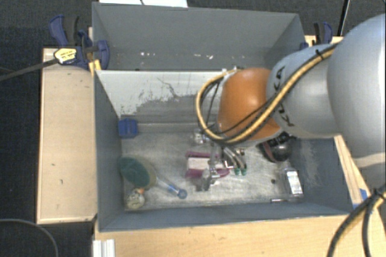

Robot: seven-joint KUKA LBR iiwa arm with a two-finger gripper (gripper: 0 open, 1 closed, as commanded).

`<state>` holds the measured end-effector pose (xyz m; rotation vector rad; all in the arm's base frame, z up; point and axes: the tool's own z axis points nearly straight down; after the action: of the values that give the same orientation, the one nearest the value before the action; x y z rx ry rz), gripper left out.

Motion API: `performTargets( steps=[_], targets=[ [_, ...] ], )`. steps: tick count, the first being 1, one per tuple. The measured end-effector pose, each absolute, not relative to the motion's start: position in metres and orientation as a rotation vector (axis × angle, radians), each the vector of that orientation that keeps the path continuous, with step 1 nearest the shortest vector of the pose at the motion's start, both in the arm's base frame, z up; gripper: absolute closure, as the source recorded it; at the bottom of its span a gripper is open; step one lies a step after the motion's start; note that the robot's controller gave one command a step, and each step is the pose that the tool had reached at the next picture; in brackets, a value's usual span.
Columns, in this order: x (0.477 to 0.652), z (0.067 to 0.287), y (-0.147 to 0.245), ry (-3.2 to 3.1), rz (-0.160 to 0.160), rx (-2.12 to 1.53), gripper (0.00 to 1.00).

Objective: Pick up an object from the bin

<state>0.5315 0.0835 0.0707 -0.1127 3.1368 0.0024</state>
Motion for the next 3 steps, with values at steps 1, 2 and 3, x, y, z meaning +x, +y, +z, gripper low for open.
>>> performTargets(
  steps=[1,2,3],
  targets=[
    [0.5047,0.0709,0.0748,3.139,0.002,0.06,0.0],
    [0.5054,0.0713,0.0749,3.137,0.002,0.065,0.0],
    [0.5054,0.0723,0.0753,3.139,0.003,0.068,1.0]
  ],
)
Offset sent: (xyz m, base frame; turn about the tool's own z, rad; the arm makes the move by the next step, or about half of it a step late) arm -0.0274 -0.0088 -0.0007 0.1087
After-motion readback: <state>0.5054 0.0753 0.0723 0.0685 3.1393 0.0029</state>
